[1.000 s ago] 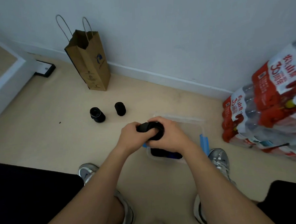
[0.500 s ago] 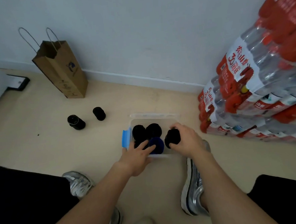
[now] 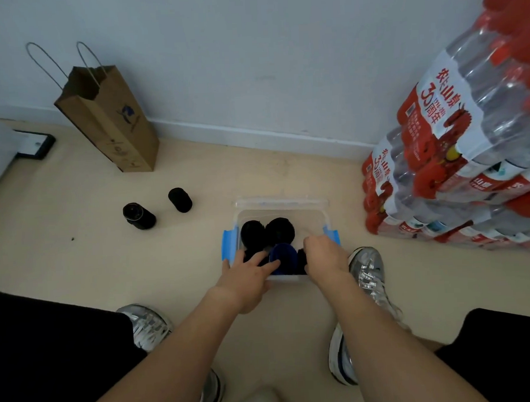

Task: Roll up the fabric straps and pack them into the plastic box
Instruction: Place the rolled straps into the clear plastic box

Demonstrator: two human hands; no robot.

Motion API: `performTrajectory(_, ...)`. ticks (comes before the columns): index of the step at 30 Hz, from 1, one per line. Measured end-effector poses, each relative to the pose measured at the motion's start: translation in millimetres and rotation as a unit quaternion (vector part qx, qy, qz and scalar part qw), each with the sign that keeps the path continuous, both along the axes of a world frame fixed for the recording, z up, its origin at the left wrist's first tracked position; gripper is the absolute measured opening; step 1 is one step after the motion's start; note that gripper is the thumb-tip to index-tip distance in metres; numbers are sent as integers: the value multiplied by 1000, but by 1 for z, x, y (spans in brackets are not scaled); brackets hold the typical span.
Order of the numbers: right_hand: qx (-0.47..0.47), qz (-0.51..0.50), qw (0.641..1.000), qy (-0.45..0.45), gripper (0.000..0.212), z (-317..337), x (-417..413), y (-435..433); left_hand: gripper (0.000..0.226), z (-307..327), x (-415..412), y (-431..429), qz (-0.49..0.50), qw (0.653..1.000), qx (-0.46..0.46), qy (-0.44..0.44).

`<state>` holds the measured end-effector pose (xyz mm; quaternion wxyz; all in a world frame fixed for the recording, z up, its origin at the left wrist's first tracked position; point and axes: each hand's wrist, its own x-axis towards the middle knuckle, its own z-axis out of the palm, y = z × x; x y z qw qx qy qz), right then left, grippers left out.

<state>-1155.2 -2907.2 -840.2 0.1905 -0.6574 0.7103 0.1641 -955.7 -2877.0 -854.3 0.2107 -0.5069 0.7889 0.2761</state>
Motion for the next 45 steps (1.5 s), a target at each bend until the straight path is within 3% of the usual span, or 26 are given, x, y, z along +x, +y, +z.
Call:
performTrajectory(6, 90, -9, 995, -46, 31, 18, 3, -23, 54, 3, 4, -4, 15, 999, 20, 26)
performTrajectory(7, 96, -2, 995, -30, 32, 23, 7, -28, 46, 6, 5, -4, 25, 998, -6, 57)
performTrajectory(9, 73, 1, 997, 3, 32, 33, 22, -34, 28, 11, 11, -4, 55, 977, -142, 151)
performTrajectory(11, 13, -5, 1000, -14, 16, 38, 46, -39, 20, 11, 19, -8, 133, 927, -269, 224)
performTrajectory(12, -9, 1, 998, -54, 10, 40, 59, -41, 17, 13, 25, -12, 188, 905, -291, 248)
performTrajectory(16, 15, 46, 967, -250, 19, 31, 98, -34, 17, 4, 61, -48, 348, 868, -280, 217)
performTrajectory(22, -84, 28, 970, -226, 31, -11, 100, -16, 49, -16, 112, -110, 366, 888, -257, 108)
performTrajectory(27, -88, 3, 965, -247, 33, -25, 112, -20, 72, -34, 129, -137, 356, 921, -152, 48)
performTrajectory(30, -91, -9, 965, -245, 35, -30, 117, -24, 71, -37, 128, -138, 338, 926, -160, 47)
performTrajectory(34, -95, -22, 962, -256, 34, -34, 115, -27, 47, -50, 126, -131, 333, 931, -148, 34)
performTrajectory(37, -101, -19, 958, -268, 35, -34, 112, -26, 37, -53, 122, -121, 363, 922, -119, 64)
performTrajectory(45, -142, -25, 956, -257, 29, -12, 98, -25, 42, 3, 72, -96, 424, 822, -264, 272)
